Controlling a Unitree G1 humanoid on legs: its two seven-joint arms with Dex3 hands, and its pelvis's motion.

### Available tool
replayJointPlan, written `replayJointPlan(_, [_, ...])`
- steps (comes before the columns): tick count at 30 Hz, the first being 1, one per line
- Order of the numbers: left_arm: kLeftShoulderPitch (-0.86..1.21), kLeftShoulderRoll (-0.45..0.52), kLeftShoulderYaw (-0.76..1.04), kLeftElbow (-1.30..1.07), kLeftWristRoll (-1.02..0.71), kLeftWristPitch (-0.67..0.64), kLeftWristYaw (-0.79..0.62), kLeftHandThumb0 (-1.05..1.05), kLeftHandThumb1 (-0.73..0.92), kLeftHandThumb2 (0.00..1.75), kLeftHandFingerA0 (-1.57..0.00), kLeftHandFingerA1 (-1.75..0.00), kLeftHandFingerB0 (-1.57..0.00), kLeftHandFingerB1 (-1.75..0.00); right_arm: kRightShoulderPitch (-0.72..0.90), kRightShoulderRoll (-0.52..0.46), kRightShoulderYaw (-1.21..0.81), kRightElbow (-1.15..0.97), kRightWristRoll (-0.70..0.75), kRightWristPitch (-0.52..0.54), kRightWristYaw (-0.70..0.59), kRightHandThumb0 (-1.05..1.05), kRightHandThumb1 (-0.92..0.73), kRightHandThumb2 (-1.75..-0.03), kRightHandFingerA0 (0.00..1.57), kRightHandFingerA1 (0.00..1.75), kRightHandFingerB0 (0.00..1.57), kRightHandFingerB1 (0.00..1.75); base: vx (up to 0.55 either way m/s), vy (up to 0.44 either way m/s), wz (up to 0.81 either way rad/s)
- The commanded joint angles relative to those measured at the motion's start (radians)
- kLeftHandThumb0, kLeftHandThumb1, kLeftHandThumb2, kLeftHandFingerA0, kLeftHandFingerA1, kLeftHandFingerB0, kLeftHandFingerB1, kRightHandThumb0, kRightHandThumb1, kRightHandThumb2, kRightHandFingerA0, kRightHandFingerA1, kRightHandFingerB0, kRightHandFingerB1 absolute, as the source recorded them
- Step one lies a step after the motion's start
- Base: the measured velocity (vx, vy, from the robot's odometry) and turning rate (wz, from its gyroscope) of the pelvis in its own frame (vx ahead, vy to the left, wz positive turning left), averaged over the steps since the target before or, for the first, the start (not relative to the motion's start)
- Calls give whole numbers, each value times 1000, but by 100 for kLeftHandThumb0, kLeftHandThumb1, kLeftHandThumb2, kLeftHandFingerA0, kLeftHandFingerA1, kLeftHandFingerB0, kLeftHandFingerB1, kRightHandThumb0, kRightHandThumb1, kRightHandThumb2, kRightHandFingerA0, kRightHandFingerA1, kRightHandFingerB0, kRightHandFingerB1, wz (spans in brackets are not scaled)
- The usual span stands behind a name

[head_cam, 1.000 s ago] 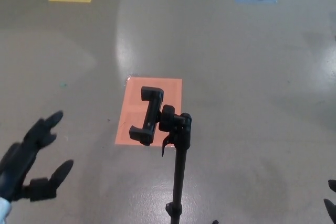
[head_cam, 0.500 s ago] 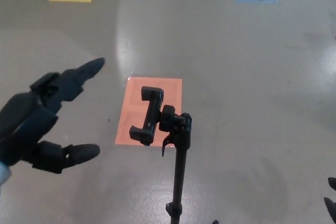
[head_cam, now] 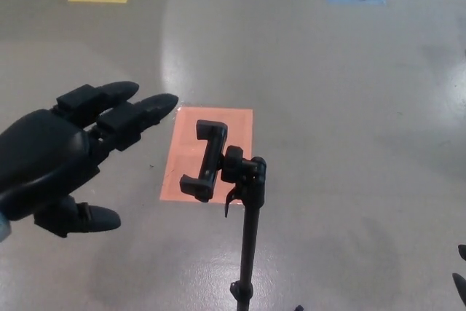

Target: The robot uses its left hand to grab the top of a phone stand kept on the floor and tilt it upwards to adjust its angle

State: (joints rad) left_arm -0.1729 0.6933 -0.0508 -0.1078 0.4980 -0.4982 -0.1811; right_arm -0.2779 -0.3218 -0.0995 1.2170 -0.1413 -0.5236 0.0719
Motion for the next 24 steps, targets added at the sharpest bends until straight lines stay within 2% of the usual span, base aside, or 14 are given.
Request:
replayJointPlan(1, [-9,27,-8,-7,104,-18,17,-43,32,67,0,-8,0,-12,12,-25,-10,7,18,-19,-5,-84,-85,-66,26,36,19,29,0,0,0])
replayJointPlan(3, [-14,31,-9,-4,108,-17,13,-45,33,66,0,-5,0,-9,10,-27,-5,7,12,-17,-10,-85,-85,-67,27,37,20,29,0,0,0])
replayJointPlan(4, [-22,32,-11,2,110,-18,11,-43,32,67,0,-10,0,-15,8,-28,-1,6,7,-13,-16,-86,-85,-67,28,38,21,28,0,0,0])
replayJointPlan(7, [-35,32,-15,16,114,-22,15,-44,32,68,0,-11,0,-15,6,-29,2,5,4,-13,-18,-86,-85,-67,28,38,21,29,0,0,0])
replayJointPlan(8, [-41,32,-17,19,118,-22,15,-47,33,67,0,-7,0,-11,6,-29,3,6,4,-14,-18,-84,-67,-102,21,49,15,42,0,0,0])
replayJointPlan(9, [-47,32,-20,24,124,-22,15,-47,33,67,0,-7,0,-11,6,-30,4,6,3,-15,-18,-84,-67,-102,21,49,15,42,0,0,0])
replayJointPlan(10, [-52,31,-23,27,125,-26,15,-48,33,67,0,-5,0,-11,8,-29,2,6,6,-16,-15,-85,-85,-67,27,38,21,29,0,0,0])
replayJointPlan(15, [-71,16,-40,21,146,-26,18,-50,34,69,0,-12,0,-13,15,-28,-2,9,14,-13,-2,-85,-84,-66,27,37,21,29,0,0,0])
replayJointPlan(16, [-75,13,-44,17,152,-22,17,-54,36,68,0,-4,0,-7,16,-26,-3,11,17,-13,2,-86,-84,-66,28,38,21,29,0,0,0])
replayJointPlan(19, [-90,10,-56,15,162,-20,15,-56,36,67,0,-3,0,-6,15,-27,0,13,13,-9,4,-87,-84,-66,27,38,21,29,0,0,0])
replayJointPlan(23, [-109,-3,-77,13,178,-10,13,-59,37,70,0,-4,0,-8,17,-34,16,15,-3,2,0,-87,-85,-66,26,37,20,29,0,0,0])
replayJointPlan(24, [-115,-8,-81,20,176,-15,17,-55,36,71,0,-9,0,-13,16,-35,17,15,-2,3,3,-87,-84,-66,26,37,20,29,0,0,0])
